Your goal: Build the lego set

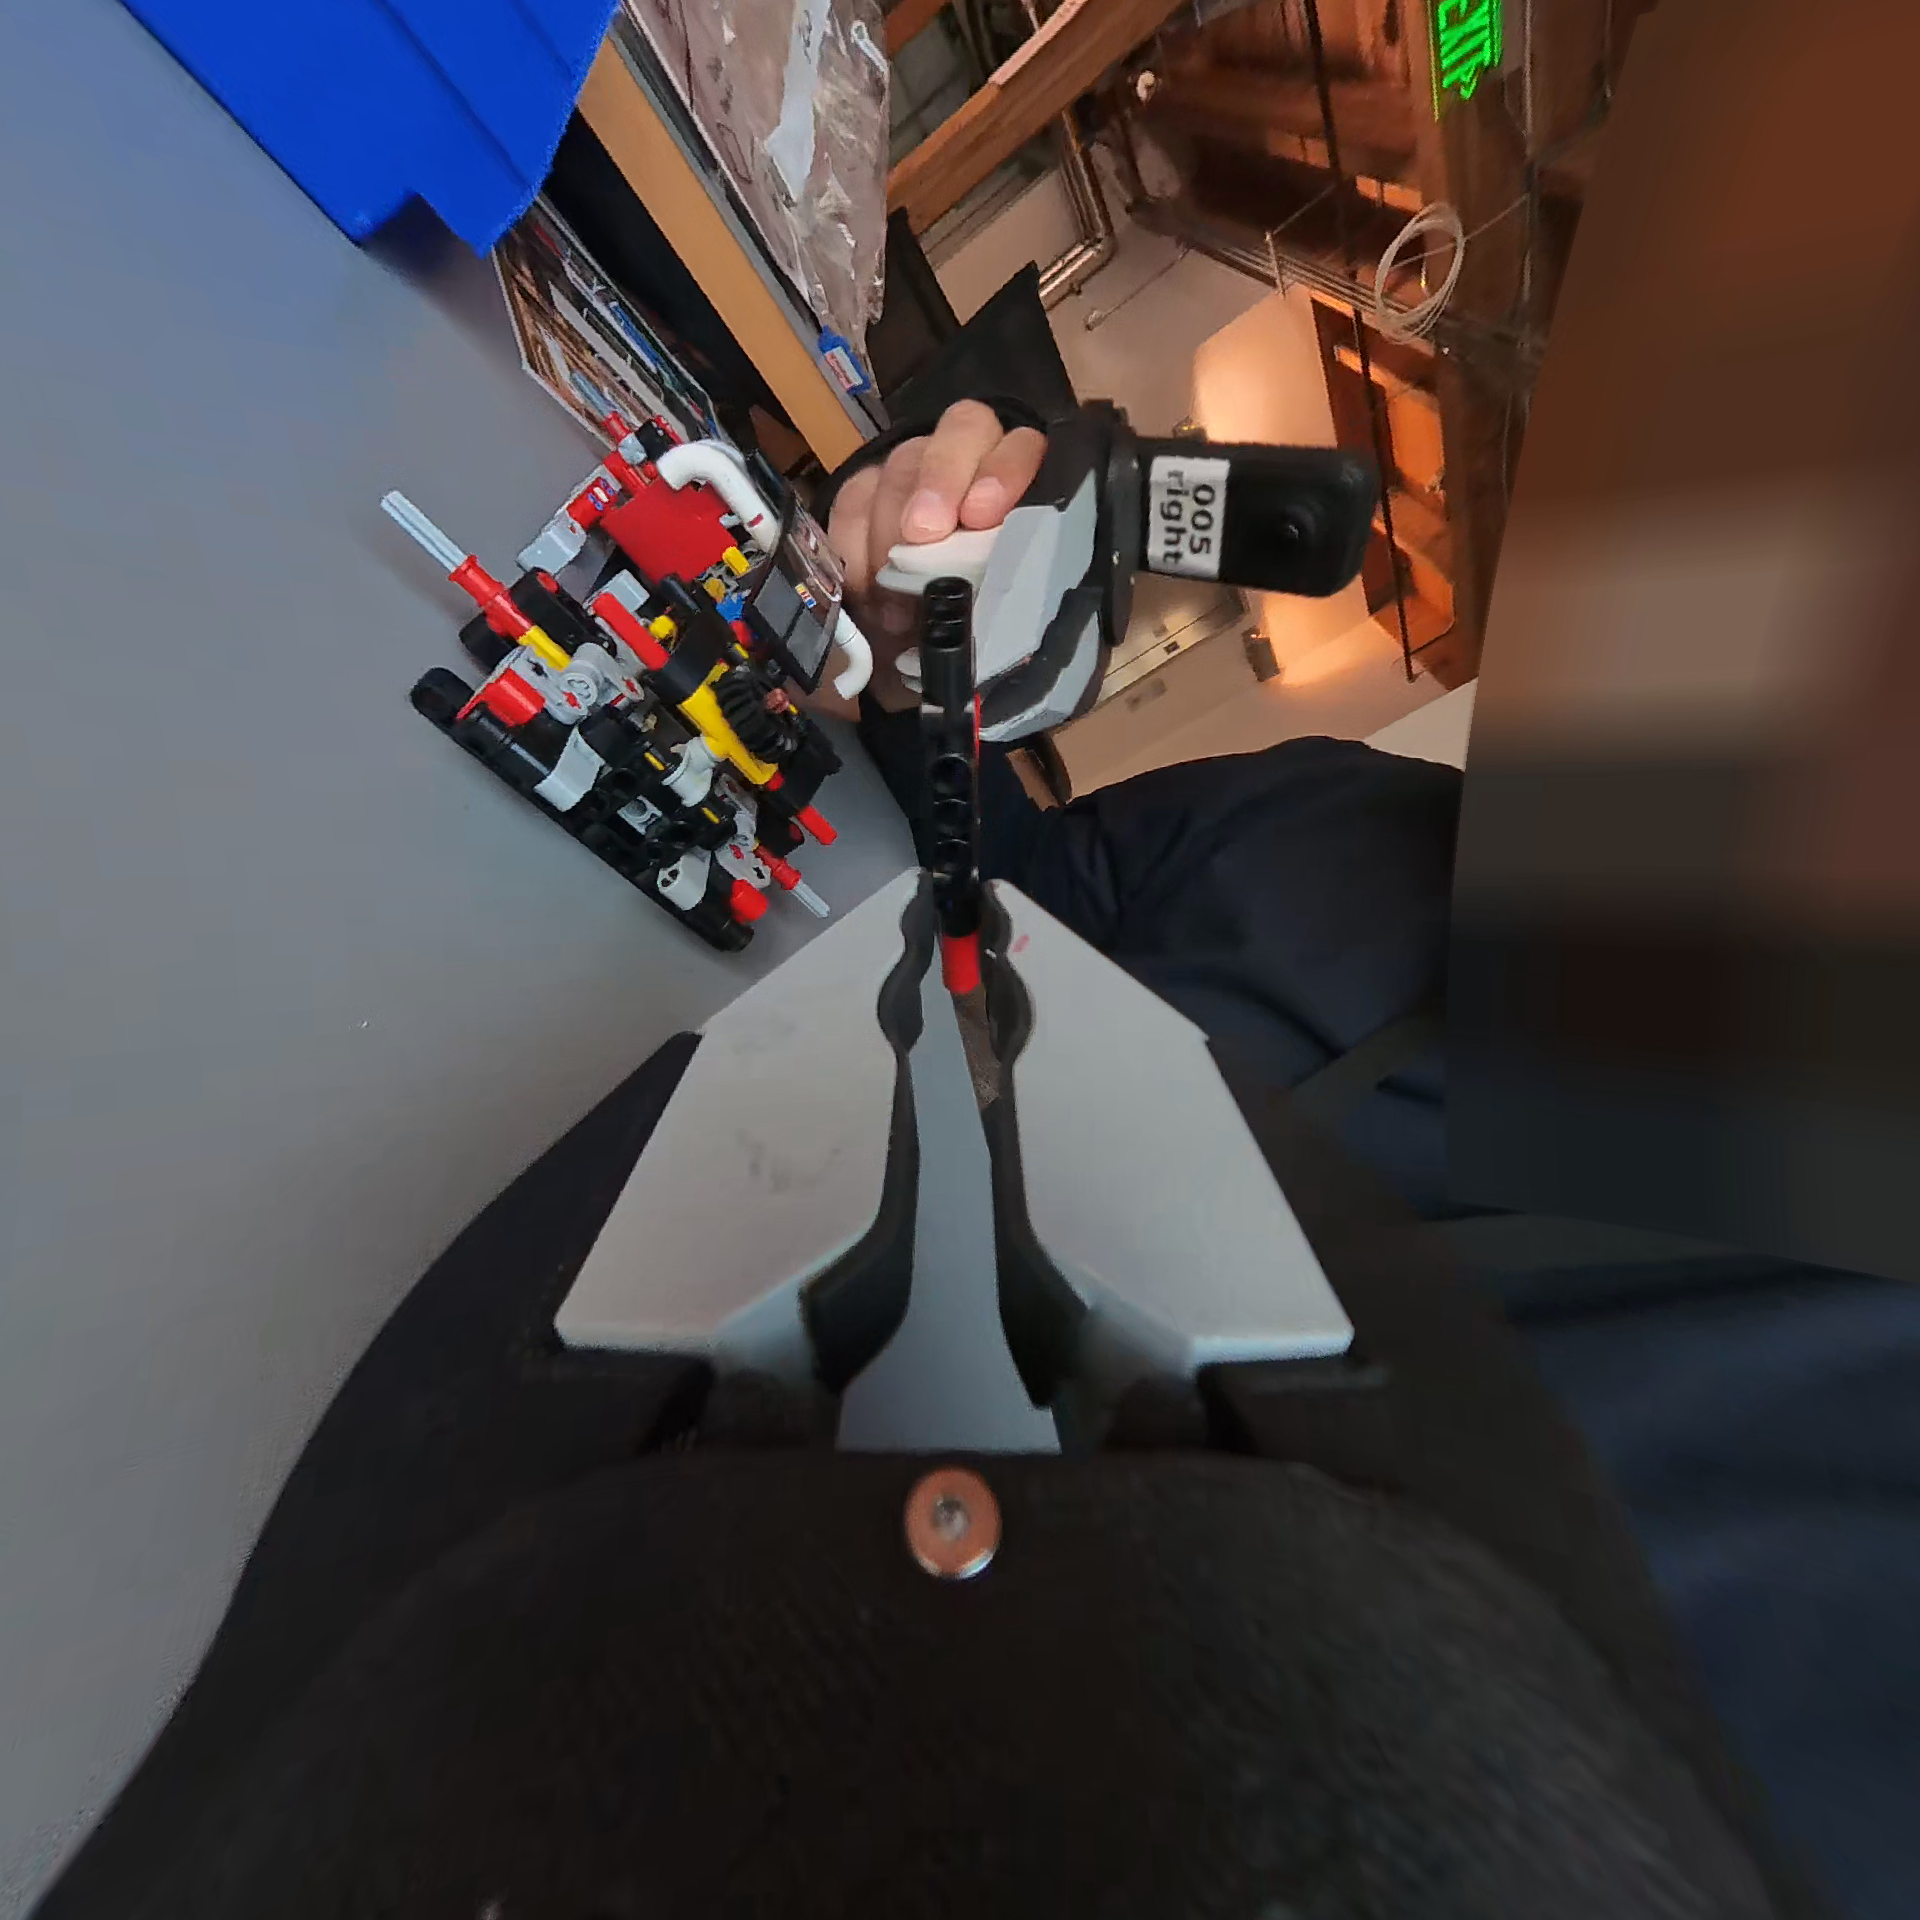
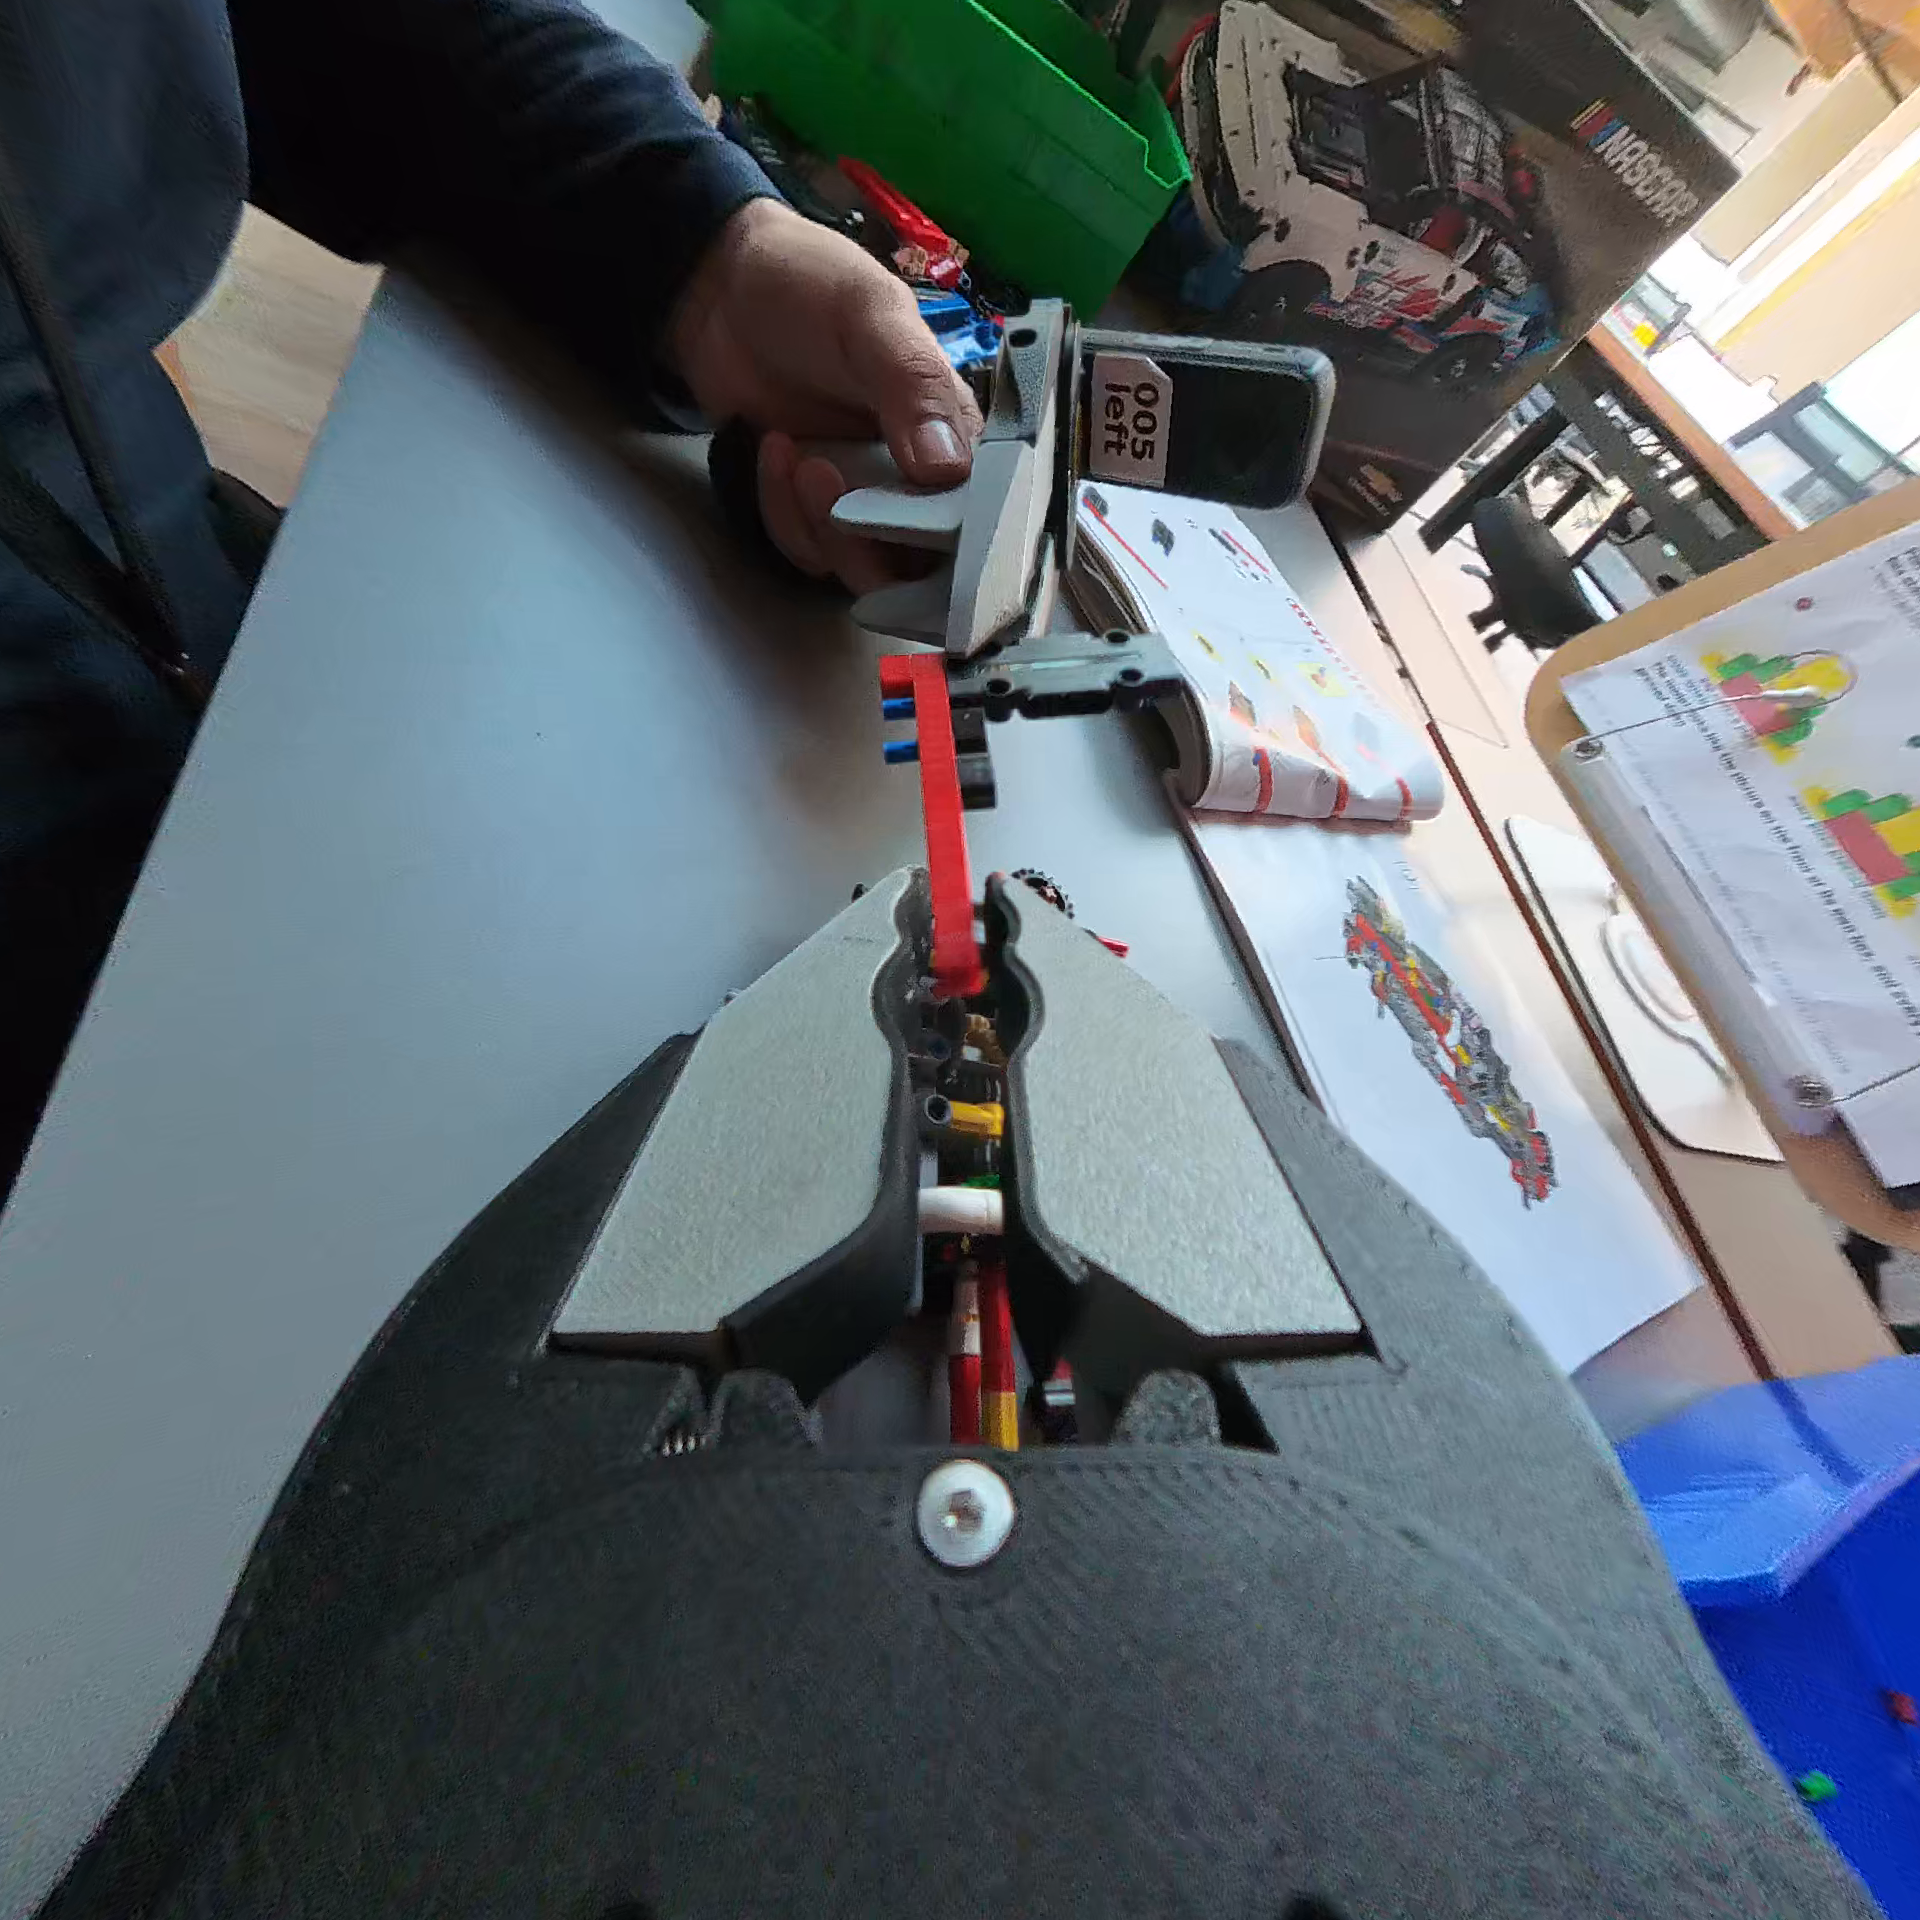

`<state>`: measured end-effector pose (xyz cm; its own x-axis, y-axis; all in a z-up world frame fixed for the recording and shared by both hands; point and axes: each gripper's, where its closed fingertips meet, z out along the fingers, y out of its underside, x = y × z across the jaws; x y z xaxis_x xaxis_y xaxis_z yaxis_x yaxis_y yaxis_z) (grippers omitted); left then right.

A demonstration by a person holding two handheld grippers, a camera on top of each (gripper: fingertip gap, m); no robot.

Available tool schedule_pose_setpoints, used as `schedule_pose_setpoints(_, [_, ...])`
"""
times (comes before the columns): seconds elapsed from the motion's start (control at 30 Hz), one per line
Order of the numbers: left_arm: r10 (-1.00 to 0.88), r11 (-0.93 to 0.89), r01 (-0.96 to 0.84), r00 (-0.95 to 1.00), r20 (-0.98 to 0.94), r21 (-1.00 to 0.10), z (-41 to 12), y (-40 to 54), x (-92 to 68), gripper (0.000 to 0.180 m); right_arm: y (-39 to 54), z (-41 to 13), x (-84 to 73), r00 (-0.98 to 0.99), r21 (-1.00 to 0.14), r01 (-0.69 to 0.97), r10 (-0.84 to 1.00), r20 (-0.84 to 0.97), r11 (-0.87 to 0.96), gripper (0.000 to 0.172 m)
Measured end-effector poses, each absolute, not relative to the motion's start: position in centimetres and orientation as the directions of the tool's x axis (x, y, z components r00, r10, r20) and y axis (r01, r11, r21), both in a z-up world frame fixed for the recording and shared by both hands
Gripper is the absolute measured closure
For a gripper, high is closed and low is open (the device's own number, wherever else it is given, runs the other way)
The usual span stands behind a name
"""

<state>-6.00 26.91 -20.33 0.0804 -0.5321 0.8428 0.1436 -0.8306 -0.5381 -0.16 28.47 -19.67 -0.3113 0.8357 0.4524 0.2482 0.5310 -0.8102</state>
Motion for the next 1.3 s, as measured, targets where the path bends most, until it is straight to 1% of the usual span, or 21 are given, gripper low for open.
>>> schedule_pose_setpoints(0.07, [-0.516,-0.843,0.13,0.084,0.853,-0.522,-20.7,26.8,-5.7,0.175,28.2,-19.7,-0.5,-0.301,-0.789,0.244,0.817,0.492,0.564,0.16])
schedule_pose_setpoints(0.2, [-0.496,-0.857,0.112,0.078,0.865,-0.502,-21.0,26.6,-5.2,0.175,27.7,-20.2,-0.9,-0.302,-0.737,0.254,0.775,0.555,0.626,0.16])
schedule_pose_setpoints(0.3, [-0.455,-0.876,0.137,0.089,0.886,-0.463,-21.4,27.1,-5.3,0.175,27.1,-20.6,-1.4,-0.304,-0.688,0.266,0.736,0.604,0.675,0.16])
schedule_pose_setpoints(0.47, [-0.358,-0.918,0.155,0.066,0.931,-0.364,-21.9,27.0,-5.0,0.175,26.6,-19.9,-1.7,-0.25,-0.628,0.254,0.677,0.692,0.735,0.159])
schedule_pose_setpoints(0.6, [-0.287,-0.946,0.159,0.004,0.958,-0.284,-21.8,26.5,-4.3,0.176,25.7,-19.6,-2.1,-0.212,-0.531,0.268,0.587,0.781,0.803,0.16])
schedule_pose_setpoints(0.7, [-0.281,-0.945,0.172,0.016,0.96,-0.279,-21.9,26.5,-4.3,0.176,24.9,-20.2,-2.8,-0.213,-0.44,0.273,0.5,0.84,0.855,0.164])
schedule_pose_setpoints(0.8, [-0.274,-0.946,0.174,0.019,0.962,-0.273,-22.0,26.3,-4.7,0.176,25.4,-21.3,-3.3,-0.23,-0.359,0.334,0.444,0.866,0.872,0.163])
schedule_pose_setpoints(0.9, [-0.276,-0.944,0.177,0.041,0.96,-0.279,-22.2,26.2,-5.4,0.175,25.9,-21.9,-3.6,-0.232,-0.33,0.369,0.43,0.872,0.869,0.16])
schedule_pose_setpoints(1.1, [-0.262,-0.954,0.148,0.023,0.965,-0.262,-22.3,26.1,-5.3,0.175,26.4,-22.7,-3.8,-0.242,-0.25,0.418,0.373,0.896,0.873,0.164])
schedule_pose_setpoints(1.3, [-0.273,-0.951,0.143,0.023,0.962,-0.274,-22.2,26.2,-5.2,0.175,26.3,-22.7,-3.7,-0.235,-0.231,0.424,0.353,0.906,0.876,0.164])
